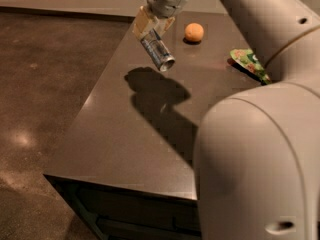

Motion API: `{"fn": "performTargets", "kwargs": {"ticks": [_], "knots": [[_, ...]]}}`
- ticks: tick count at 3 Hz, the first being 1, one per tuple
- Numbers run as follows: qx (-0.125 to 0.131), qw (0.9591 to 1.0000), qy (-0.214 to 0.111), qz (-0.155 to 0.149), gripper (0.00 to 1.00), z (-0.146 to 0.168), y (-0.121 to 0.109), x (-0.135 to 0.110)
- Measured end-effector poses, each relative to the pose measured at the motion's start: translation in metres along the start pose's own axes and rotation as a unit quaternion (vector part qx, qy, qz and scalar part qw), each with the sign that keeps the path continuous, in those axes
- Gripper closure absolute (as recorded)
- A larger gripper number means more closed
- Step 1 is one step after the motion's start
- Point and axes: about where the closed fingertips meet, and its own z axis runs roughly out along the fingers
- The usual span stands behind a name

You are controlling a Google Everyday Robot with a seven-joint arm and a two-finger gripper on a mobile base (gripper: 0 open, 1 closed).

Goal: Place redbull can upright

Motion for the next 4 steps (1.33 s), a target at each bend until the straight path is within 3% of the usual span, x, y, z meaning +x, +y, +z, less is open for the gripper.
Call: {"fn": "performTargets", "kwargs": {"ticks": [1, 2, 3, 4], "knots": [[-0.03, 0.997, -0.061, -0.037, 1.0, -0.007, 0.007, 0.006], [-0.047, 0.9899, -0.116, -0.066, 1.0, -0.006, 0.016, 0.018], [-0.063, 0.9783, -0.183, -0.075, 1.0, -0.008, 0.016, 0.016], [-0.083, 0.9619, -0.249, -0.077, 1.0, -0.014, 0.01, 0.011]]}}
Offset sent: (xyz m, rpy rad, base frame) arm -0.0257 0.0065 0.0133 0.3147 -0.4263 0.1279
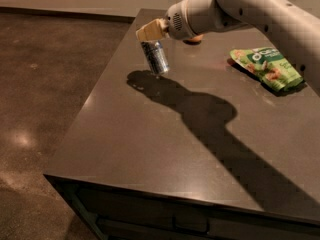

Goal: Place redbull can upright

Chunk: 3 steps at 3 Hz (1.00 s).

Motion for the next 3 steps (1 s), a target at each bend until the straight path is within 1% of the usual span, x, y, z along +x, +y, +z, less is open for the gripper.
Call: {"fn": "performTargets", "kwargs": {"ticks": [1, 2, 3], "knots": [[-0.018, 0.9984, -0.053, -0.01, 1.0, -0.0048, -0.0045, -0.0066], [-0.025, 0.9949, -0.092, -0.033, 1.0, -0.0074, -0.0075, -0.0057], [-0.026, 0.99, -0.126, -0.058, 1.0, -0.0125, -0.0094, -0.0035]]}}
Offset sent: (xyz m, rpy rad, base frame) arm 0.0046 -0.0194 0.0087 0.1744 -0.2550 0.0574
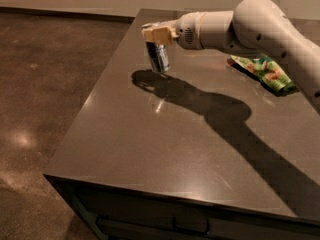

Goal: Place redbull can upright

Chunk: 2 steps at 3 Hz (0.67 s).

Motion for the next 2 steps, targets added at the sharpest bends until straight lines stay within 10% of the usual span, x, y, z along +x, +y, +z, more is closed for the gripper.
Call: {"fn": "performTargets", "kwargs": {"ticks": [2], "knots": [[-0.015, 0.9975, -0.066, -0.017, 1.0, -0.013, -0.0073, 0.0056]]}}
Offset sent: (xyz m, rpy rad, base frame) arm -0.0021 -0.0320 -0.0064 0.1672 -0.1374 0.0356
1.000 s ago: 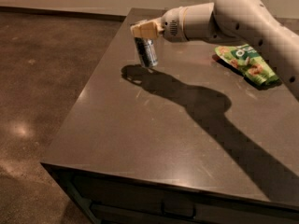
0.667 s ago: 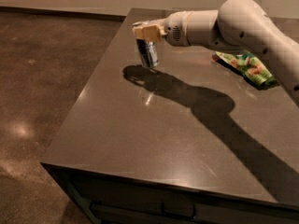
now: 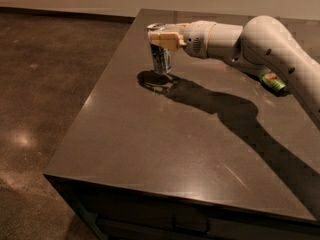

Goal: Place redbull can upright

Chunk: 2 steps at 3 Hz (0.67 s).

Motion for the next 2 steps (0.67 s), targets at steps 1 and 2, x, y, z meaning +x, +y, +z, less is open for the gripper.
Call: {"fn": "performTargets", "kwargs": {"ticks": [1, 2], "knots": [[-0.008, 0.9998, -0.018, 0.002, 1.0, -0.0031, -0.0029, 0.0038], [-0.015, 0.9994, -0.03, 0.002, 1.0, -0.0049, -0.0049, 0.0069]]}}
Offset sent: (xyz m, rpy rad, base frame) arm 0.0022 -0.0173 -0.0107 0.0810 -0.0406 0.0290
